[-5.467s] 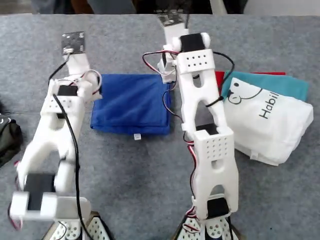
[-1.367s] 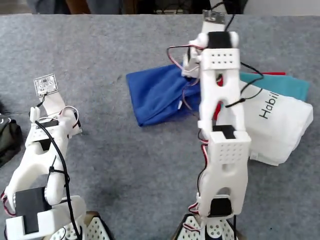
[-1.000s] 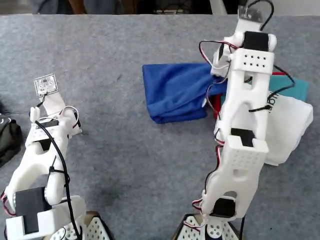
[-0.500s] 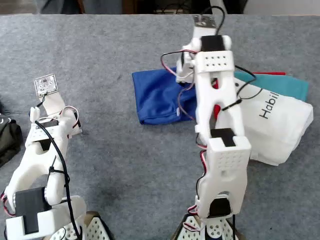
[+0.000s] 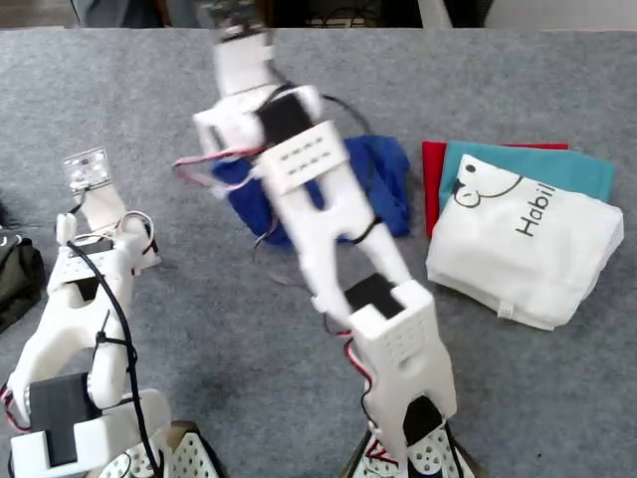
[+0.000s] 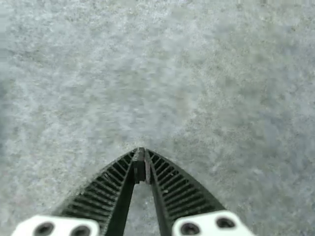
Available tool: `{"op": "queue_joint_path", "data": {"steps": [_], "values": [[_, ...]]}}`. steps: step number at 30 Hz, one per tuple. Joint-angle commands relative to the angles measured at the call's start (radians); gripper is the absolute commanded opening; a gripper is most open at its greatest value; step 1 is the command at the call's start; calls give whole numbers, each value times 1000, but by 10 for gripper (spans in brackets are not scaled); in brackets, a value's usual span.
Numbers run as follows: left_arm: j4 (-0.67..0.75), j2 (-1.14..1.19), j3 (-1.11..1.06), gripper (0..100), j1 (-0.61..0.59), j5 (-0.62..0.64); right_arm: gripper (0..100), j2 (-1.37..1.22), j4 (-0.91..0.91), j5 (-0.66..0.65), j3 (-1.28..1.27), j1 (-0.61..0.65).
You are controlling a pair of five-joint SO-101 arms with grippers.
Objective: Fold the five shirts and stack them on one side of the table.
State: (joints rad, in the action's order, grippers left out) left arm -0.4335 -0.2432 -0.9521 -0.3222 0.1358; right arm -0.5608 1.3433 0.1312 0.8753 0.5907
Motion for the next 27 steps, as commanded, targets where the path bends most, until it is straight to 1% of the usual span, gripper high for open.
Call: {"op": "queue_joint_path", "data": {"steps": [1, 3, 10, 23, 27], "values": [[11, -37, 4, 29, -61, 89, 14, 18, -81, -58, 47, 58], [11, -35, 8, 29, -81, 123, 14, 2, -87, -71, 47, 58], [11, -35, 10, 29, -82, 126, 15, -71, -32, -66, 59, -17], [11, -35, 10, 29, -82, 126, 15, -45, 247, -72, 51, -199], [11, -35, 10, 29, -82, 126, 15, -53, 281, -72, 47, -287]]}}
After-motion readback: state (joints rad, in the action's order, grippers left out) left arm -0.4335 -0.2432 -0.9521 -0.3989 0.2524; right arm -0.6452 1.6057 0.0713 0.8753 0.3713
